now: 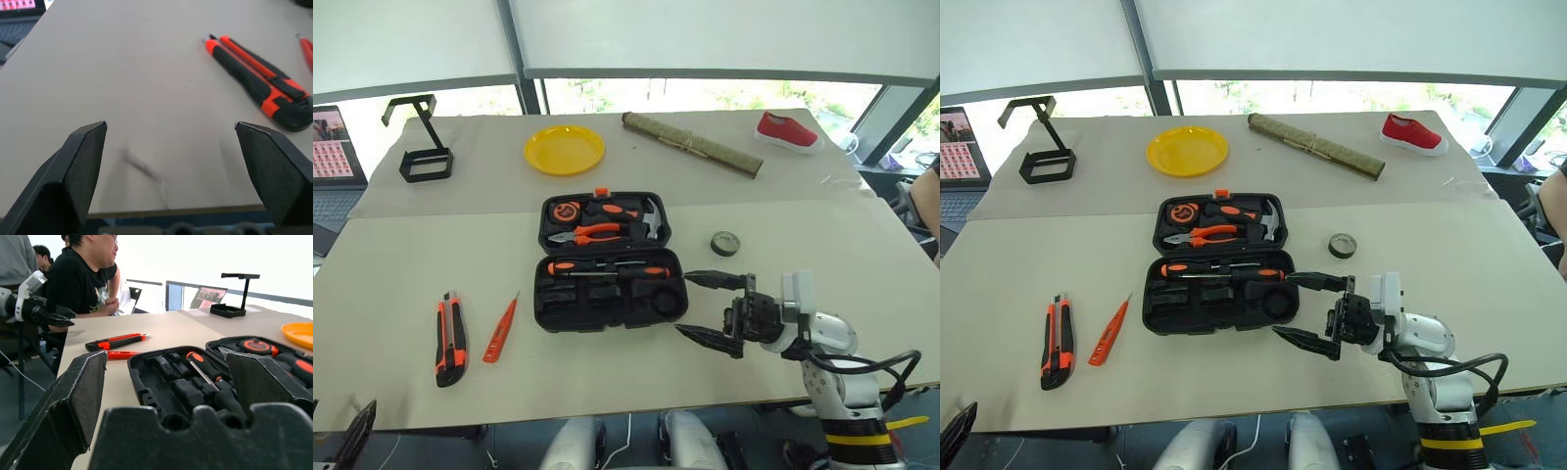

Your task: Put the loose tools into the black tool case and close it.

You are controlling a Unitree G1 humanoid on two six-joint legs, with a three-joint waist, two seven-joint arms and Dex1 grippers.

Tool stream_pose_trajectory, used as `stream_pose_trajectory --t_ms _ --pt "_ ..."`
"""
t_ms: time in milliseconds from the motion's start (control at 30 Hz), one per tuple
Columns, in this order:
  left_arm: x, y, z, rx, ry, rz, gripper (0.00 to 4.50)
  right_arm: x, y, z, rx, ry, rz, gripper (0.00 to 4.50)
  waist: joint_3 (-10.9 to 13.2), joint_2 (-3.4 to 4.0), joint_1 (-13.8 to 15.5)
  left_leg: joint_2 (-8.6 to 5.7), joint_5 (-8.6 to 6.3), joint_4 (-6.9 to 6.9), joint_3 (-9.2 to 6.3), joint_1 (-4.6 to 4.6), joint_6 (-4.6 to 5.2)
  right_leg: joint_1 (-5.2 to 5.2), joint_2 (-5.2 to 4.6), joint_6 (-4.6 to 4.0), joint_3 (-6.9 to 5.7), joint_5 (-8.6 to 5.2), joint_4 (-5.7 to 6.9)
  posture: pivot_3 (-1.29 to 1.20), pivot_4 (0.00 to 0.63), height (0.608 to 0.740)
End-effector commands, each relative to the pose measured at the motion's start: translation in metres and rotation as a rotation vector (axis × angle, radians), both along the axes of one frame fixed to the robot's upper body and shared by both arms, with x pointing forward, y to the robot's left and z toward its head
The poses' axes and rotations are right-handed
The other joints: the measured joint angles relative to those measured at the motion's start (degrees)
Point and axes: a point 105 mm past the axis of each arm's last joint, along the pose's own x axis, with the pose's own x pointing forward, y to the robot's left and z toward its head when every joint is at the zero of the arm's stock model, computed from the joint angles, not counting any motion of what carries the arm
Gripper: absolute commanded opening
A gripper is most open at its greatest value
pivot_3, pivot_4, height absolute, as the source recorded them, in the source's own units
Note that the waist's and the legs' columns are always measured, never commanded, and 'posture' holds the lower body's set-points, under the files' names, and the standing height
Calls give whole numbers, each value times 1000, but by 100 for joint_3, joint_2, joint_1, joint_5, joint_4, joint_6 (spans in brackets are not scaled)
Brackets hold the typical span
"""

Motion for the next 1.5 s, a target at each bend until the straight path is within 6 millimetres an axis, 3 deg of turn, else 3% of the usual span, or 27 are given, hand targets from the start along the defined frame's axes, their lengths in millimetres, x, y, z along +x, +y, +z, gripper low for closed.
stream_pose_trajectory --t_ms 33,200,367,500,600,933,1067,1200,1333,1433,1500 --pt "22 -10 19 32 34 -37 4500 -5 2 10 0 -69 18 4466 -3 -7 6 0 0 0 0 -1 0 0 1 -2 0 1 1 0 150 740" --pt "64 -62 44 -58 13 -203 4500 -6 2 11 -20 -69 32 4466 -4 -9 41 -2 0 3 -1 4 -1 -2 -1 -13 2 10 1 0 150 740" --pt "97 -112 38 -89 124 -277 4500 -5 5 17 -38 -97 55 4466 -1 1 22 -3 -4 3 1 3 -9 -4 9 -24 13 21 19 0 150 740" --pt "118 -129 26 -28 203 -247 4500 -2 9 20 -27 -89 70 4466 0 2 3 -7 0 3 2 11 -18 -9 43 -29 19 19 52 0 150 740" --pt "121 -144 9 -64 289 -251 4500 -2 14 24 -17 -98 79 4466 0 3 -14 -6 -4 3 3 24 -25 -8 51 -34 28 18 64 0 150 740" --pt "125 -157 -16 -58 407 -270 4500 -3 18 27 -2 -108 62 4466 -7 17 51 -7 -3 3 3 32 -31 -4 50 -39 32 15 69 0 150 740" --pt "126 -160 -23 -65 435 -281 3425 -4 17 25 -6 -105 52 4500 -9 22 100 -7 -3 3 4 36 -31 -1 48 -39 32 15 69 0 150 740" --pt "127 -161 -24 -54 437 -294 1993 -4 18 24 -10 -105 53 4500 -16 33 102 -7 -3 3 6 37 -30 0 44 -39 33 15 69 0 150 740" --pt "130 -145 -13 -19 385 -281 599 -6 15 24 -17 -110 47 4500 -20 41 98 -6 -3 3 7 38 -31 0 45 -41 33 14 69 0 150 740" --pt "137 -128 7 12 305 -301 599 -7 11 25 -25 -115 29 4500 -19 39 97 -4 -3 3 8 37 -30 -2 46 -43 33 12 70 0 150 740" --pt "144 -129 31 8 184 -401 599 -7 7 26 -31 -117 14 4500 -18 39 96 -2 -3 3 8 35 -31 -5 50 -48 30 9 71 0 150 740"
